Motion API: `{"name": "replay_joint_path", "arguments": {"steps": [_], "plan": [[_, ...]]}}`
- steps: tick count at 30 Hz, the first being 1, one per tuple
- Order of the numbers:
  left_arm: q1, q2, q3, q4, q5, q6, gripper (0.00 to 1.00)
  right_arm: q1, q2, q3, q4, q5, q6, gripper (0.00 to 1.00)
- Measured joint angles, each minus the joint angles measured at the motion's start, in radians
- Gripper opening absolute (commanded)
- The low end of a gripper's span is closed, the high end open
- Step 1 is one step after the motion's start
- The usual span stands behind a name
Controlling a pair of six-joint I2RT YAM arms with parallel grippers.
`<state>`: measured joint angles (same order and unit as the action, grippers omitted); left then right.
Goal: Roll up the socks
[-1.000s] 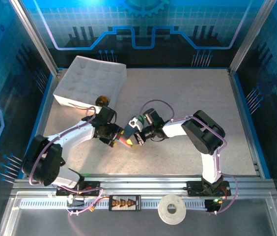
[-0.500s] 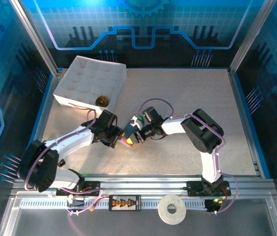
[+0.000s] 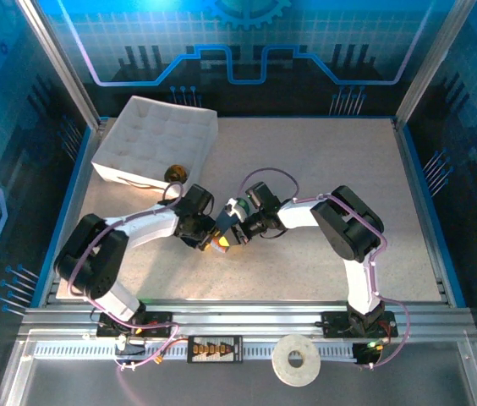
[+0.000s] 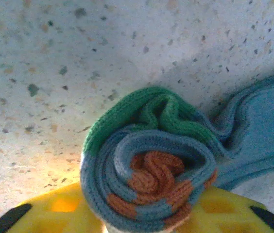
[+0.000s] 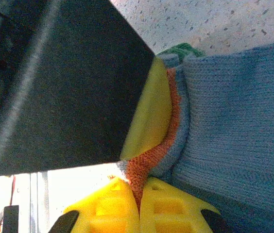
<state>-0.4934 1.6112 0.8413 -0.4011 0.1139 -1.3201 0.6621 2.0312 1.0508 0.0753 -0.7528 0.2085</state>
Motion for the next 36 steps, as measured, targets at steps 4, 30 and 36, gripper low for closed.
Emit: {"name": "replay_joint_path", "arguments": {"steps": [4,30,36], "plan": [[-0.001,0.035,0.052,-0.073,0.005,0.016,0.05,0.000,-0.009,0.006,-0.026,0.014,-0.034,0.04],[-0.009,0.187,0.264,-0.444,0.093,-0.069,0.00,0.418,-0.397,-0.351,0.270,0.938,-0.513,0.54],[-0.009,0.206,0.289,-0.471,0.093,-0.069,0.00,0.433,-0.333,-0.303,0.267,0.989,-0.502,0.44]]}}
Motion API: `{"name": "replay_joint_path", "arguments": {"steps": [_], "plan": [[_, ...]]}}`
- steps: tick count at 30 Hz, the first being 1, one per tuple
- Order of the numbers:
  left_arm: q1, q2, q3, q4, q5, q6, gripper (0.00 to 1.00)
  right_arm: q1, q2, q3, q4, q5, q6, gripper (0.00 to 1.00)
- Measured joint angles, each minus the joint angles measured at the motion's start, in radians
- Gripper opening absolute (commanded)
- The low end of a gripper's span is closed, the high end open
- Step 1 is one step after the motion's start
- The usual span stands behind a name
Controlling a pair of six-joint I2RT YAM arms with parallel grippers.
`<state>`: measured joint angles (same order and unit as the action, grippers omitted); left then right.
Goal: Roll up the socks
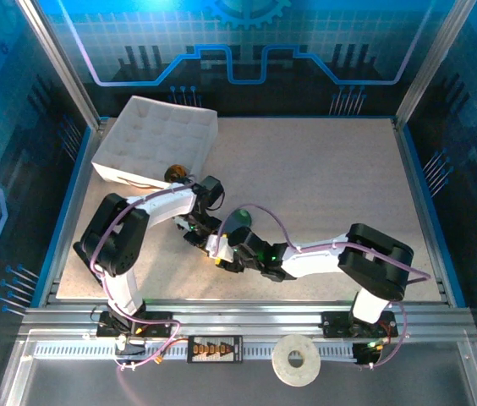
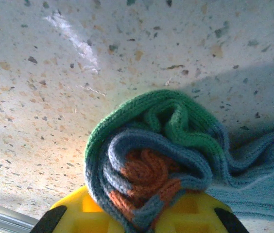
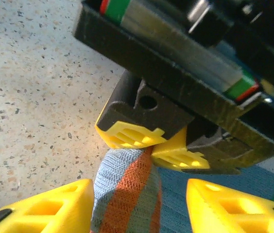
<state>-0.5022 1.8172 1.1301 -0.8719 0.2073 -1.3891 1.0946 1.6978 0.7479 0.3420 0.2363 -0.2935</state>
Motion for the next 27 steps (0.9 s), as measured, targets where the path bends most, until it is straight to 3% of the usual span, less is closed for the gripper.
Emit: {"name": "replay_joint_path", "arguments": {"steps": [9,14,18,23,27], "plan": [[0.000,0.000,0.000,0.000,0.000,0.000,0.00,0.002,0.042,0.008,-0.001,0.006,0.028,0.14],[0.000,-0.011,-0.008,0.008,0.000,0.000,0.03,0.002,0.043,0.013,-0.011,0.014,0.050,0.03],[0.000,-0.050,-0.040,0.039,-0.006,-0.014,0.24,-0.005,0.043,0.018,-0.021,0.005,0.074,0.00],[0.004,-0.136,-0.081,0.050,-0.010,-0.036,0.67,-0.056,0.043,0.018,-0.023,-0.089,0.130,0.00],[0.024,-0.244,-0.122,0.058,-0.019,-0.051,0.88,-0.114,0.043,0.011,-0.014,-0.186,0.181,0.00]]}}
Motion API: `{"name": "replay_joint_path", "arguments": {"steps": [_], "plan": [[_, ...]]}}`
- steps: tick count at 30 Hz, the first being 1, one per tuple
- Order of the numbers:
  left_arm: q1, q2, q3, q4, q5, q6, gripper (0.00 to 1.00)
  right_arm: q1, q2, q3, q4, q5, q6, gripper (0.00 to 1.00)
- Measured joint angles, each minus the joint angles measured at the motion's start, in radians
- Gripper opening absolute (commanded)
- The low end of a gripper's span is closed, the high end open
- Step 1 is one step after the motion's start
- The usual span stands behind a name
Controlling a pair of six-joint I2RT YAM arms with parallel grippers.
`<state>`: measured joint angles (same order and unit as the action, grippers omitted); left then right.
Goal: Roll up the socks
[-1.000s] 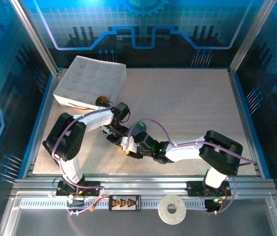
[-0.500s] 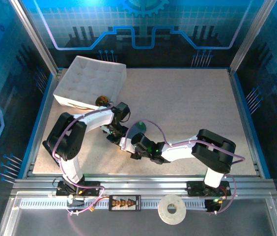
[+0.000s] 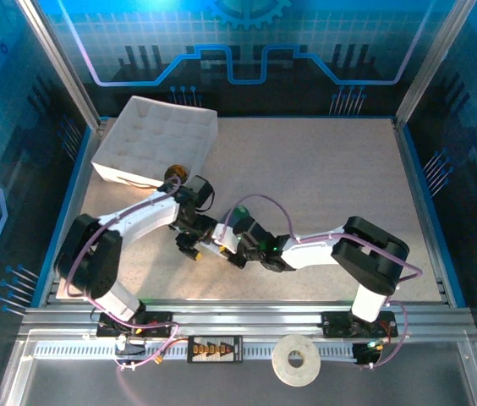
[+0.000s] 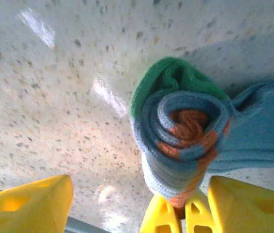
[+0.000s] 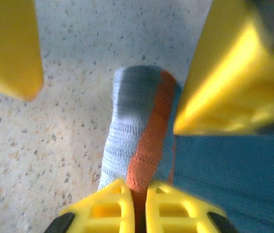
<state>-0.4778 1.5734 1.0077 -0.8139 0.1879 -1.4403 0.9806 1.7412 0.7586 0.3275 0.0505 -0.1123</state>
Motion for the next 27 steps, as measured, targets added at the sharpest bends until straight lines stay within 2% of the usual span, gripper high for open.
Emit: {"name": "replay_joint_path", "arguments": {"steps": [3,7,11,17,23,27], "plan": [[0.021,-0.076,-0.039,0.036,-0.016,-0.005,0.90,-0.039,0.006,-0.006,0.012,-0.080,0.038,0.00],[0.032,-0.180,-0.140,0.145,-0.033,0.003,0.80,-0.107,0.024,-0.006,0.025,-0.215,0.092,0.00],[0.032,-0.210,-0.214,0.263,-0.031,0.025,0.68,-0.184,0.058,0.008,0.030,-0.352,0.154,0.00],[0.010,-0.211,-0.256,0.383,-0.023,0.059,0.59,-0.253,0.113,0.053,0.003,-0.505,0.222,0.00],[-0.019,-0.134,-0.251,0.437,-0.019,0.092,0.51,-0.288,0.148,0.085,-0.029,-0.585,0.270,0.00],[-0.036,-0.097,-0.241,0.426,-0.034,0.113,0.54,-0.293,0.151,0.087,-0.032,-0.590,0.288,0.00]]}}
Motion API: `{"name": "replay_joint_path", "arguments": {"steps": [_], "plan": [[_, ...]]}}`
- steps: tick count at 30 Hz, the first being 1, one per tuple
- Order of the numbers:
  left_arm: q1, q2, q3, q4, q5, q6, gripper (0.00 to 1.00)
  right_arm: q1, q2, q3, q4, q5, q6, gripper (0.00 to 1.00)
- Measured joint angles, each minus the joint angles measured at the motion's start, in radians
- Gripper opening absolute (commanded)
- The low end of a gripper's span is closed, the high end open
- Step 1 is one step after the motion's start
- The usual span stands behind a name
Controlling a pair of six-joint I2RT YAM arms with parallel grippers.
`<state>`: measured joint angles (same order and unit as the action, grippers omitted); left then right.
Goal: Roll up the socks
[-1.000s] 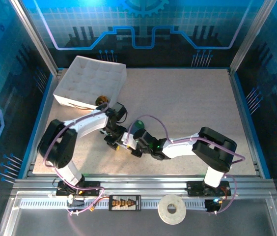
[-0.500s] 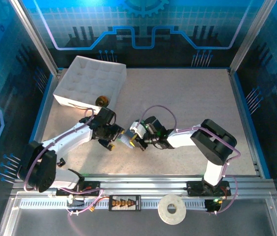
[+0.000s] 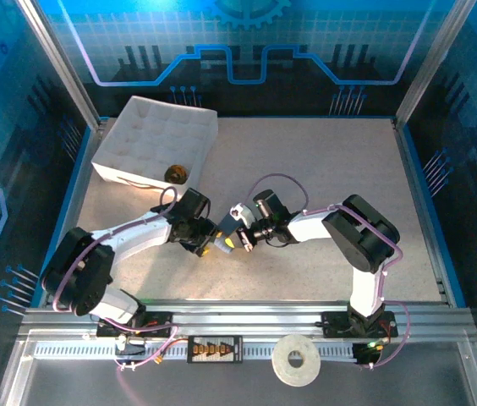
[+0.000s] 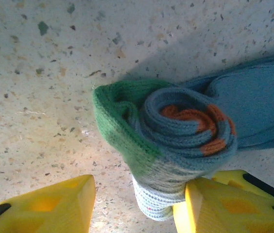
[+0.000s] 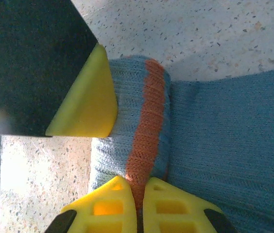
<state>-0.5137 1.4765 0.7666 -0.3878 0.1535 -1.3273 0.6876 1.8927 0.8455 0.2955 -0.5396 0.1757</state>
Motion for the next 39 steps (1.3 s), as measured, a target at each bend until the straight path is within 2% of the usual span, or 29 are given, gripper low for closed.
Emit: {"name": "replay_joint_path", "arguments": {"steps": [6,10,12,15,19,22,27,35,39], "plan": [[-0.011,0.036,0.019,0.001,-0.019,0.003,0.55,-0.005,0.011,0.013,-0.011,-0.011,0.012,0.00],[-0.019,0.121,0.084,-0.015,-0.031,0.018,0.46,-0.008,0.010,0.021,-0.032,-0.006,0.010,0.02],[-0.021,0.155,0.114,-0.027,-0.031,0.020,0.42,-0.003,-0.005,0.019,-0.042,0.018,-0.010,0.11],[-0.031,0.174,0.141,-0.053,-0.035,0.018,0.32,0.027,-0.068,-0.021,-0.039,0.105,-0.073,0.32],[-0.041,0.175,0.156,-0.098,-0.038,0.001,0.30,0.088,-0.230,-0.145,-0.028,0.252,-0.180,0.51],[-0.041,0.188,0.177,-0.127,-0.038,-0.009,0.30,0.149,-0.330,-0.200,-0.018,0.364,-0.266,0.53],[-0.041,0.215,0.220,-0.178,-0.037,-0.008,0.30,0.245,-0.360,-0.198,-0.003,0.535,-0.386,0.54],[-0.040,0.261,0.278,-0.236,-0.025,-0.008,0.31,0.344,-0.241,-0.128,-0.008,0.740,-0.469,0.54],[-0.035,0.272,0.290,-0.247,-0.014,-0.007,0.31,0.354,-0.182,-0.069,-0.029,0.784,-0.487,0.47]]}}
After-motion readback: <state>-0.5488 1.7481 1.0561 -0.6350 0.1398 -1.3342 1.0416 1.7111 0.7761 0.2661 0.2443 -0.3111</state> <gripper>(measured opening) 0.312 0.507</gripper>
